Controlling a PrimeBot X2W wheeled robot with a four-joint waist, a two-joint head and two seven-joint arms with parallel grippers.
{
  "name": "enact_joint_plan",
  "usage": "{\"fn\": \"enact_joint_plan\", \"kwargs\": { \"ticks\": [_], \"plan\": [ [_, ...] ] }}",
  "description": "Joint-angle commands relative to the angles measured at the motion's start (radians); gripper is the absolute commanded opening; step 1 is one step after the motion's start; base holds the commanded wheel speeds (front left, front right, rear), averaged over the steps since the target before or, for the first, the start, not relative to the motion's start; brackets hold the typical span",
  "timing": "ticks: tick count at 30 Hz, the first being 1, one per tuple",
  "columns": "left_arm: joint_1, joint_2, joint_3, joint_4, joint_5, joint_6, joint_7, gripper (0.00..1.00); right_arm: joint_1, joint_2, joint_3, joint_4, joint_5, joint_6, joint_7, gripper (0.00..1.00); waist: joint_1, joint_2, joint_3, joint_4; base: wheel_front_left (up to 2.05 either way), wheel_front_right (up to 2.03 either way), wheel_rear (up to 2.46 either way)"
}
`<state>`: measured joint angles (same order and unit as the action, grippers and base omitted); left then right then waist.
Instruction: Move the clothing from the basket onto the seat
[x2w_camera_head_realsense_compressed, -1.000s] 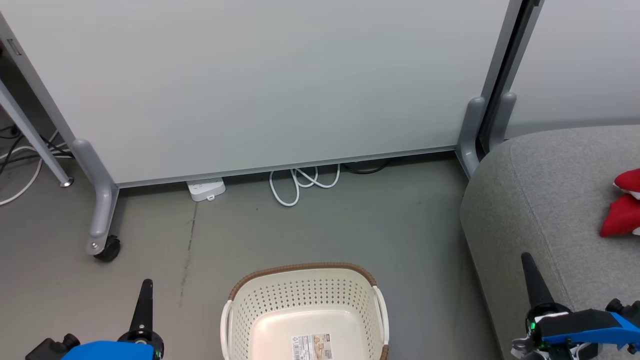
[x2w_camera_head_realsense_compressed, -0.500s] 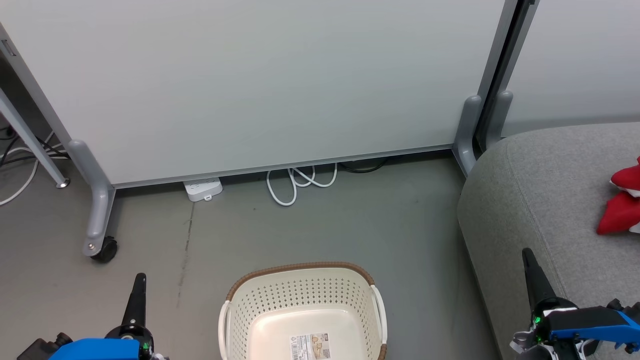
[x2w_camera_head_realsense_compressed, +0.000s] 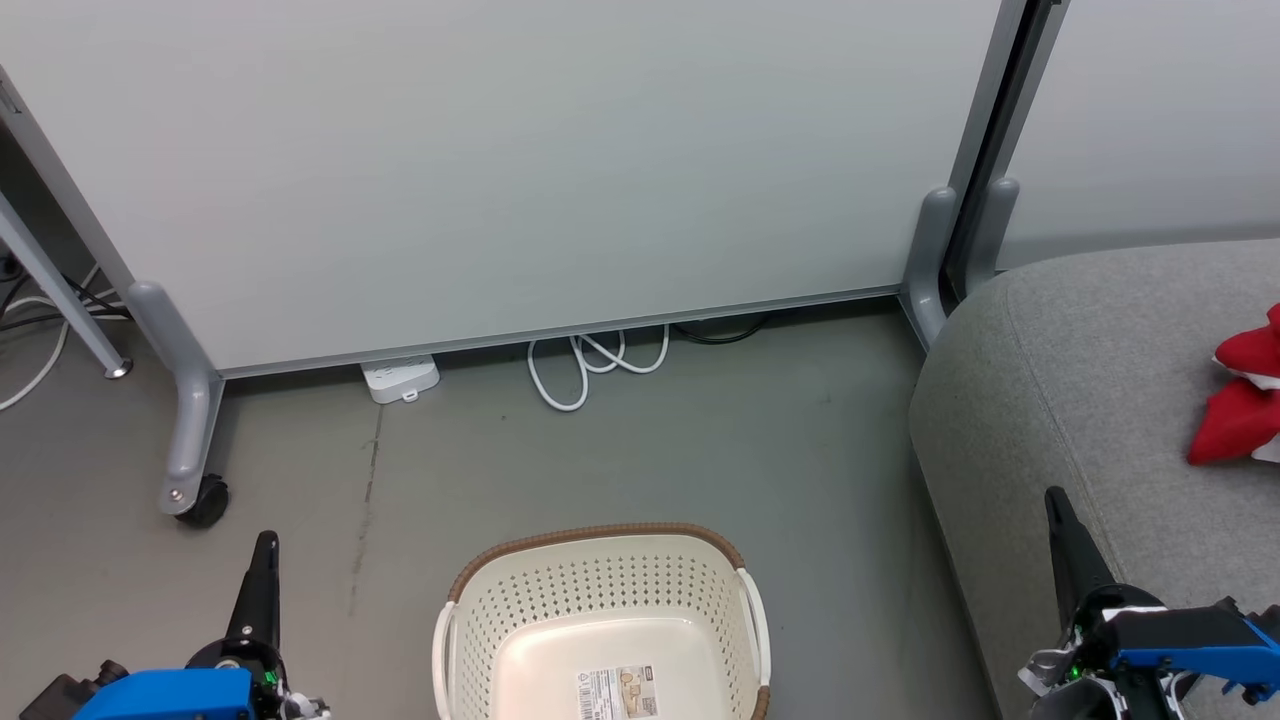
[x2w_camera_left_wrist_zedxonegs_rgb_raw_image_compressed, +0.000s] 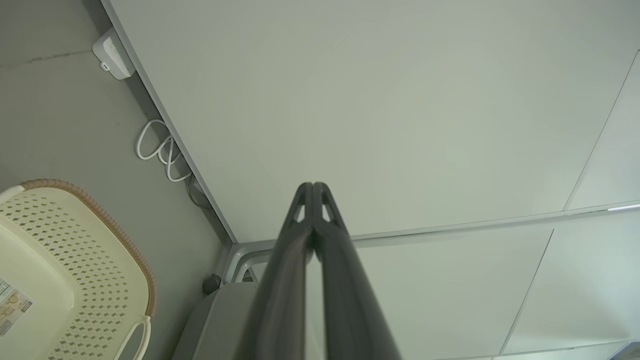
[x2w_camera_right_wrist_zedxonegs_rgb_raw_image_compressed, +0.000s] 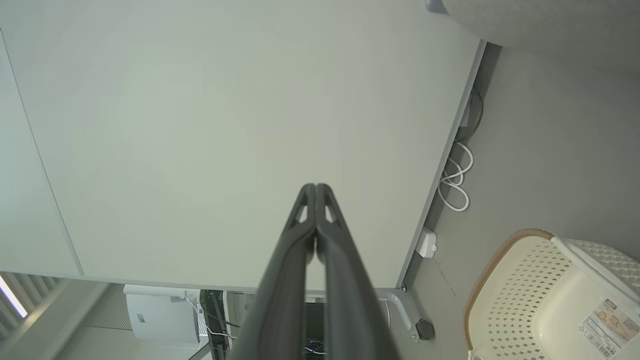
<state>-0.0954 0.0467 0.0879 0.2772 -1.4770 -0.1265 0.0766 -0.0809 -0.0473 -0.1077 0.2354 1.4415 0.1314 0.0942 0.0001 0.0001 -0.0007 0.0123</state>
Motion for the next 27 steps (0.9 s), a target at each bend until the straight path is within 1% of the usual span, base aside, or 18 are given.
{"fn": "enact_joint_plan", "kwargs": {
  "ticks": [1,21,27],
  "plan": [
    [-0.013,0.005,0.005,-0.01,-0.013,-0.006,0.004,0.0,-0.018,-0.004,-0.004,-0.001,0.018,-0.001,0.005,0.0,0.0,-0.0001,0.0,0.0,0.0,0.0,0.0],
    [-0.019,0.006,0.03,-0.036,-0.136,-0.007,0.04,0.0,-0.033,-0.005,-0.008,0.01,0.173,-0.001,0.021,0.0,-0.0001,-0.0001,0.004,-0.012,0.0,0.0,0.0],
    [-0.019,0.006,0.028,-0.036,-0.137,-0.007,0.042,0.0,-0.034,-0.005,-0.007,0.01,0.173,-0.001,0.021,0.0,-0.0001,-0.0001,0.004,-0.012,0.0,0.0,0.0]
  ]
}}
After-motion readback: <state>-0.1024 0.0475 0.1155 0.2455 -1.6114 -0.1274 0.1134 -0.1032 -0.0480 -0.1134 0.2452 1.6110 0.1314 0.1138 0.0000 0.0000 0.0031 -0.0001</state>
